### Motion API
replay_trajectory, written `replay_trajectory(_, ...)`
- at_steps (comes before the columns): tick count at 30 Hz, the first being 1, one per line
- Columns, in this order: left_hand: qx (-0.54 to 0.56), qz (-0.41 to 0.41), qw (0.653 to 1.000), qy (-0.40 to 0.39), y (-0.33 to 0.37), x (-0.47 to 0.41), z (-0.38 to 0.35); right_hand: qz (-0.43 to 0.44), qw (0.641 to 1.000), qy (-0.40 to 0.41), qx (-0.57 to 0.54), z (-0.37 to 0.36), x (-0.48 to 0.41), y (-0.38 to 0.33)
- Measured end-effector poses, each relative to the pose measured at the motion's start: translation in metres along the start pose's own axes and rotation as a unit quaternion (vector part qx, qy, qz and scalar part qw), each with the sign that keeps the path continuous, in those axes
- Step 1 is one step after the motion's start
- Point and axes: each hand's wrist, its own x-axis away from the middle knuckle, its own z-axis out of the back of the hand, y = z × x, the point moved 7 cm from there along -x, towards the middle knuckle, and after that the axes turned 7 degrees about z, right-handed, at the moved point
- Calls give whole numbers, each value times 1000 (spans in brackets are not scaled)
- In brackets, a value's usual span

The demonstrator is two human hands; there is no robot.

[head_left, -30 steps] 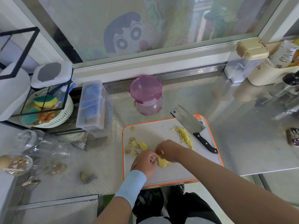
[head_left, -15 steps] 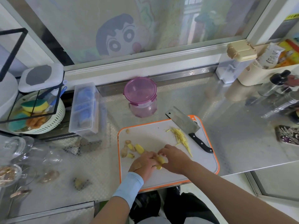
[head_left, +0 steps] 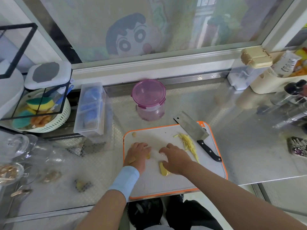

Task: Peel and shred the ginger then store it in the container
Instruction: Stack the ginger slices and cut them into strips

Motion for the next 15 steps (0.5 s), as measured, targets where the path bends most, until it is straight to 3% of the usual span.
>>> replay_trajectory(2,-37,-19,998,-44,-3,-6,-3,2,1000,-4,-9,0,-7,-4)
replay_trajectory(8,5,-2,1000,-20,-17,-10,1,-9,998,9,-68,-4,-17,-9)
replay_trajectory(11,105,72,992,-8,-21,-4,13,-30,986,24,-160,2,-20,-10)
replay_trajectory(15,282,212,935,-36,-23,10,16,-69,940,36,-333,10,-21,-13)
